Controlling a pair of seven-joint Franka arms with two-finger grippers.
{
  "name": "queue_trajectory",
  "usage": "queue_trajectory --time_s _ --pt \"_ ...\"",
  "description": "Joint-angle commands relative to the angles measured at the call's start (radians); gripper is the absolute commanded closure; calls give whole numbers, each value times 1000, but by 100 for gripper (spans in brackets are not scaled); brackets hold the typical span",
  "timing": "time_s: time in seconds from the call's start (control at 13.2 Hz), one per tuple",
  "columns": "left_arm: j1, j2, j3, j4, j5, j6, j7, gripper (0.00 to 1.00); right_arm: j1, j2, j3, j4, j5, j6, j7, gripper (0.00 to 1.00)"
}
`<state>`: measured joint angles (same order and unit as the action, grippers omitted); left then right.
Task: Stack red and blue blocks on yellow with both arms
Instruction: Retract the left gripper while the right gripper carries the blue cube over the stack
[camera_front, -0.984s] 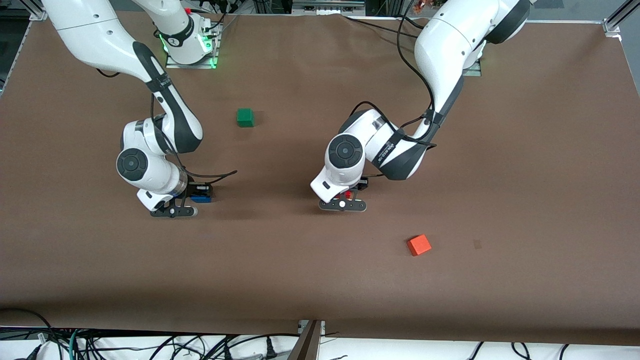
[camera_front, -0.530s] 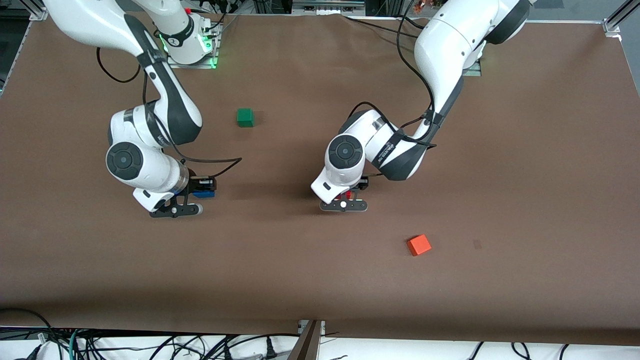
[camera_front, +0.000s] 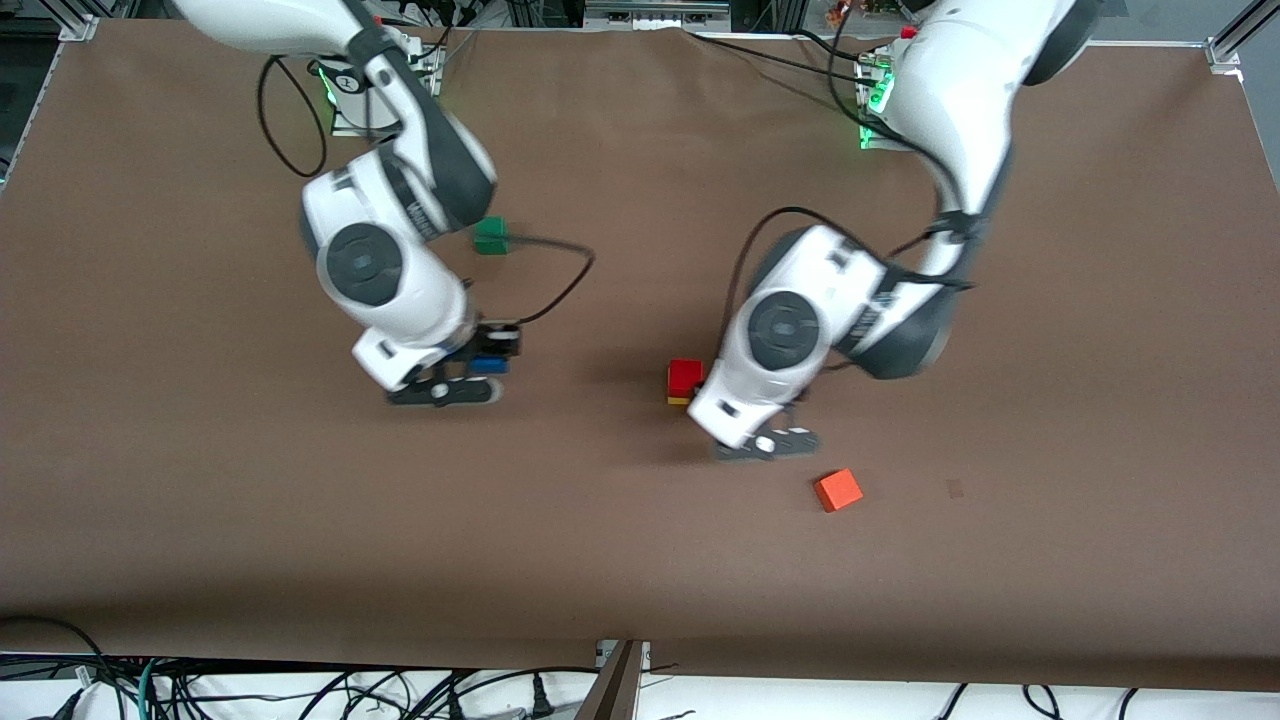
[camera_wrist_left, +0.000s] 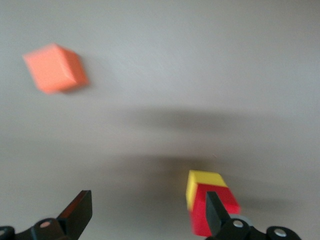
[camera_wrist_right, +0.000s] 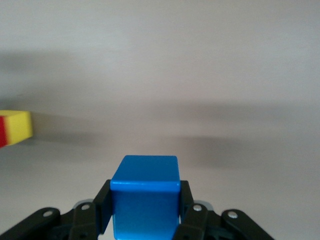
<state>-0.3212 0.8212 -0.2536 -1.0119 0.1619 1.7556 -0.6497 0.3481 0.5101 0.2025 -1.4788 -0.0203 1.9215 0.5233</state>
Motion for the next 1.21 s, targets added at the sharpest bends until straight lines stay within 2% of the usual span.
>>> queue_trajectory --time_s 0.0,0.38,0.53,0.68,0.76,0.98,1.06,1.14 --pt "124 -104 -13 10 16 -41 145 0 86 62 -5 104 34 -9 122 55" --pt "327 -197 -13 6 15 -74 304 0 244 237 -9 369 30 57 302 55" --pt "401 -239 -19 6 -11 -91 378 0 285 286 -12 413 25 97 342 55" --pt "465 -301 -15 1 -42 -172 471 0 319 320 -23 416 22 157 346 55" --pt "482 -350 -9 -26 -42 -191 514 0 328 326 -35 416 23 181 348 55" --pt "511 -509 7 -228 -45 -196 527 0 330 341 -38 417 22 209 345 55" --pt "507 -561 28 -297 -79 -194 524 0 331 350 -38 419 19 215 342 55" --pt "490 -614 80 -365 -140 -196 504 0 331 358 -38 428 4 215 339 55"
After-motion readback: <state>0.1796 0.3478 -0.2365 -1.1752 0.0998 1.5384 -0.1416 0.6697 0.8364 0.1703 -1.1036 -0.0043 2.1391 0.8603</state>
